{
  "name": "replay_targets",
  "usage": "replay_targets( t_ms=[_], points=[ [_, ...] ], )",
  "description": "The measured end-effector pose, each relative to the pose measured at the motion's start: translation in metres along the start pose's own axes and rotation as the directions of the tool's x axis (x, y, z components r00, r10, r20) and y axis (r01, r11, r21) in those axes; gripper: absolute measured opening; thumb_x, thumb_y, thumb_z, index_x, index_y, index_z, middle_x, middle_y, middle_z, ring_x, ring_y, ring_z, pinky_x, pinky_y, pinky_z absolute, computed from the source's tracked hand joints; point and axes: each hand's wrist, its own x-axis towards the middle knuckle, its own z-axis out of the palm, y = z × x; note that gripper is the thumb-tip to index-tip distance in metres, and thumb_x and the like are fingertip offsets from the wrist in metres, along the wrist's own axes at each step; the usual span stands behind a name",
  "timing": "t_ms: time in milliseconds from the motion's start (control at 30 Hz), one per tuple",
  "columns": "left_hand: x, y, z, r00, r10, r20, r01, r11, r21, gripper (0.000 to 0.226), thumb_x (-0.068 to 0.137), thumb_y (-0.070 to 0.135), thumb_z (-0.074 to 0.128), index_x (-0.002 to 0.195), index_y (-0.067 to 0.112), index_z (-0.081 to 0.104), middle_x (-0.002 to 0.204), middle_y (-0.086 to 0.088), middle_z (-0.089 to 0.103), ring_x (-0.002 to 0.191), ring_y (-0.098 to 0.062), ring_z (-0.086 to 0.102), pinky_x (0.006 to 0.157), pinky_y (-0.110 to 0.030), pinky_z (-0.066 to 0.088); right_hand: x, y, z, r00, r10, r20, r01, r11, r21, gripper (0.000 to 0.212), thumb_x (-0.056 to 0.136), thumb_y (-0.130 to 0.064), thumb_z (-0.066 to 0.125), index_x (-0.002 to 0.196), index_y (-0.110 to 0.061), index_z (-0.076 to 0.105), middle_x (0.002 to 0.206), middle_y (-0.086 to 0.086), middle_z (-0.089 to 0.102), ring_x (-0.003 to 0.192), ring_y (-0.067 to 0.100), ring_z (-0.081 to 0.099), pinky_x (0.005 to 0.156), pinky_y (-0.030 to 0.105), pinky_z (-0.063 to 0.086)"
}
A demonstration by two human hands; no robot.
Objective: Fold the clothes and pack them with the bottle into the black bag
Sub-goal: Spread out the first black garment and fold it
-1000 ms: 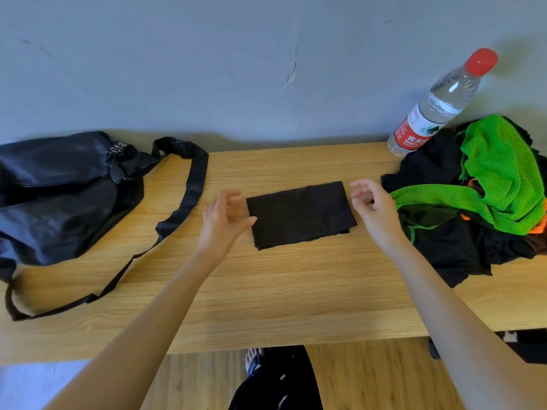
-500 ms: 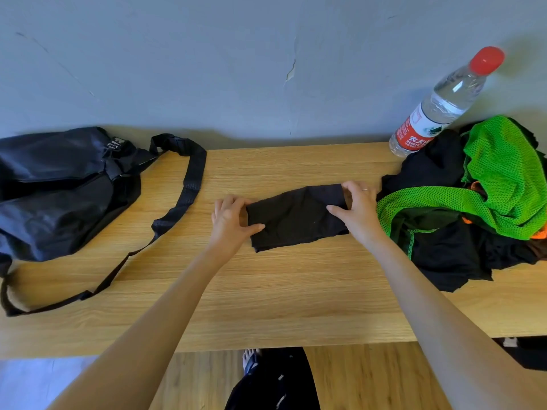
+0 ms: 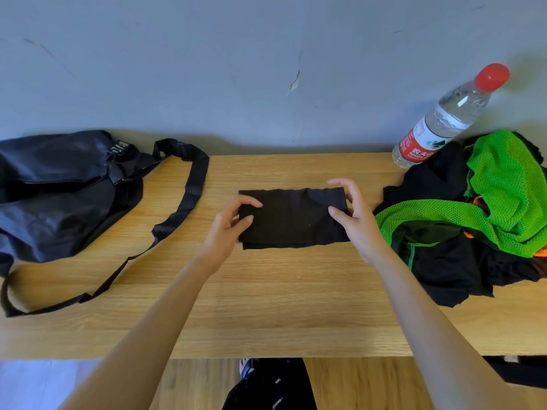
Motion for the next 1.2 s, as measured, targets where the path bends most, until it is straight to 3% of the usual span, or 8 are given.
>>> replay_targets(
  t_ms=[100, 300, 467, 633, 733, 900, 1067, 1200],
  points=[
    [-0.002, 0.006, -0.008, 0.999, -0.039, 0.012, 0.039, 0.999, -0.011, 0.035, 0.096, 0.0, 0.044, 0.117, 0.027, 0.055, 0.124, 0.002, 0.052, 0.101, -0.011, 0.061, 0.07, -0.024, 0.054, 0.0, -0.003, -0.001, 0.997, 0.032, 0.067, -0.034, 0.999, 0.019, 0.032, 0.091, -0.001, 0.053, 0.109, -0.026, 0.064, 0.116, -0.006, 0.06, 0.112, 0.015, 0.055, 0.095, 0.04, 0.049],
    [-0.012, 0.022, -0.031, 0.997, -0.078, 0.007, 0.079, 0.996, -0.052, 0.052, 0.089, -0.003, 0.056, 0.129, 0.03, 0.051, 0.124, 0.002, 0.055, 0.106, -0.012, 0.062, 0.076, -0.026, 0.055, 0.002, -0.022, 0.007, 0.981, 0.117, 0.153, -0.146, 0.971, 0.191, 0.049, 0.084, 0.004, 0.062, 0.12, -0.029, 0.061, 0.12, -0.001, 0.062, 0.112, 0.013, 0.058, 0.092, 0.035, 0.052],
    [-0.019, 0.034, -0.057, 0.997, -0.065, -0.029, 0.062, 0.992, -0.108, 0.058, 0.085, -0.007, 0.058, 0.13, 0.03, 0.051, 0.123, 0.005, 0.058, 0.108, -0.013, 0.062, 0.079, -0.026, 0.055, 0.012, -0.045, 0.027, 0.972, 0.066, 0.225, -0.091, 0.991, 0.101, 0.062, 0.079, 0.009, 0.064, 0.123, -0.034, 0.054, 0.129, -0.007, 0.05, 0.114, 0.009, 0.052, 0.079, 0.022, 0.051],
    [-0.03, 0.041, -0.095, 0.996, -0.04, -0.074, 0.031, 0.992, -0.121, 0.06, 0.085, -0.01, 0.057, 0.132, 0.028, 0.05, 0.125, 0.007, 0.056, 0.107, -0.011, 0.062, 0.079, -0.026, 0.055, 0.025, -0.063, 0.059, 0.964, 0.014, 0.265, -0.025, 0.999, 0.04, 0.05, 0.08, 0.009, 0.061, 0.112, -0.029, 0.06, 0.119, -0.008, 0.057, 0.106, 0.017, 0.057, 0.078, 0.03, 0.05],
    [-0.039, 0.043, -0.13, 0.995, -0.014, -0.101, 0.0, 0.991, -0.134, 0.06, 0.084, -0.012, 0.057, 0.132, 0.024, 0.05, 0.121, 0.008, 0.061, 0.108, -0.013, 0.063, 0.08, -0.026, 0.055, 0.033, -0.076, 0.09, 0.954, 0.003, 0.3, -0.009, 1.0, 0.019, 0.039, 0.083, 0.006, 0.062, 0.105, -0.025, 0.067, 0.109, -0.006, 0.063, 0.104, 0.018, 0.059, 0.085, 0.039, 0.05],
    [-0.055, 0.044, -0.205, 0.993, 0.02, -0.115, -0.03, 0.996, -0.082, 0.06, 0.083, -0.01, 0.059, 0.13, 0.026, 0.051, 0.117, 0.011, 0.063, 0.106, -0.012, 0.063, 0.08, -0.026, 0.055, 0.045, -0.101, 0.159, 0.952, 0.013, 0.305, -0.011, 1.0, -0.009, 0.037, 0.084, 0.001, 0.064, 0.108, -0.027, 0.068, 0.117, -0.006, 0.062, 0.11, 0.015, 0.059, 0.091, 0.044, 0.052],
    [-0.067, 0.046, -0.299, 0.993, 0.051, -0.105, -0.057, 0.997, -0.056, 0.06, 0.083, -0.01, 0.059, 0.133, 0.022, 0.049, 0.122, 0.012, 0.062, 0.109, -0.011, 0.062, 0.084, -0.025, 0.054, 0.059, -0.132, 0.248, 0.959, -0.001, 0.284, 0.005, 1.0, -0.013, 0.039, 0.084, 0.002, 0.064, 0.114, -0.024, 0.066, 0.121, 0.001, 0.057, 0.109, 0.008, 0.059, 0.09, 0.031, 0.053],
    [-0.074, 0.044, -0.377, 0.992, 0.041, -0.116, -0.044, 0.999, -0.027, 0.06, 0.084, -0.009, 0.059, 0.133, 0.023, 0.049, 0.114, 0.015, 0.065, 0.105, -0.01, 0.064, 0.082, -0.023, 0.054, 0.073, -0.153, 0.324, 0.955, -0.045, 0.295, 0.062, 0.997, -0.05, 0.041, 0.086, -0.002, 0.063, 0.12, -0.025, 0.062, 0.124, -0.013, 0.045, 0.118, 0.006, 0.05, 0.094, 0.028, 0.05]
  ],
)
